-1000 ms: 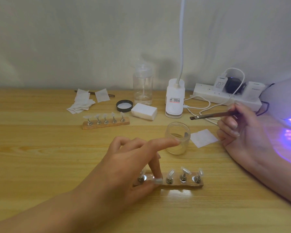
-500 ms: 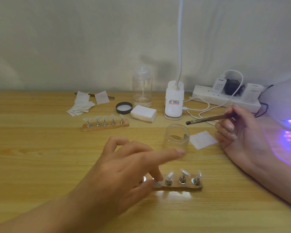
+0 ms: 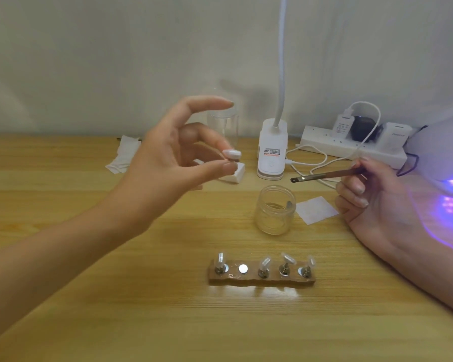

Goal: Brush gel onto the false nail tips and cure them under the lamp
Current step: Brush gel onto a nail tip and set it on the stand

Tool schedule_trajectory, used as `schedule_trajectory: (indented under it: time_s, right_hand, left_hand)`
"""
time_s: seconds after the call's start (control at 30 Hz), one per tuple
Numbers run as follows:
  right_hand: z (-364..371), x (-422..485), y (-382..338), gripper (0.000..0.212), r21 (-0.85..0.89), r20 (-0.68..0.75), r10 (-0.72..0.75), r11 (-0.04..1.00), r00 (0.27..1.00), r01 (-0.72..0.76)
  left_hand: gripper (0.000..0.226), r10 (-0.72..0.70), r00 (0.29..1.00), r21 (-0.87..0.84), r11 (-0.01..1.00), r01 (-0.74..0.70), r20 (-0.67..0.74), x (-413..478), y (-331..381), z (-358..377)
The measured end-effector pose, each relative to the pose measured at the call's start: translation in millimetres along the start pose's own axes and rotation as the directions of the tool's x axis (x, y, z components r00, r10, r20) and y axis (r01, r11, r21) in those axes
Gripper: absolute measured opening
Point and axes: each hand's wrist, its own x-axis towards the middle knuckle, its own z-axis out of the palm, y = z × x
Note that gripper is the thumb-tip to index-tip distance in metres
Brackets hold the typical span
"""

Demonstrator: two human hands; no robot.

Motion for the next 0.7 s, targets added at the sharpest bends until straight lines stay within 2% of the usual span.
schedule_trajectory:
  time_s: [0.13, 0.27, 0.5, 0.7]
  right_hand:
    - [-0.1, -0.2, -0.7, 0.028, -0.007, -0.003, 0.007, 1.000, 1.000, -0.007]
    - [-1.2, 0.8, 1.6, 0.026, -0.061, -0.019, -0.052, 0.997, 0.998, 0.051]
    - [0.4, -2.5, 4.6, 0.017, -0.198, 0.072, -0.204, 0.956, 0.976, 0.214]
    - [0.8, -4.0, 5.0, 0.021, -0.218, 0.093, -0.215, 0.948, 0.972, 0.230]
  left_hand:
    - [0.062, -0.074, 0.997, -0.102, 0.992, 0.074, 0.003, 11.8, -25.8, 17.3]
    - [0.061, -0.101, 0.995, -0.082, 0.991, 0.102, 0.019, 12.5, -46.5, 32.1]
    - [0.065, -0.091, 0.996, -0.034, 0.995, 0.090, -0.009, 4.2, -62.4, 36.7]
    - [0.072, -0.080, 0.997, -0.040, 0.996, 0.081, 0.017, 1.7, -60.4, 34.3]
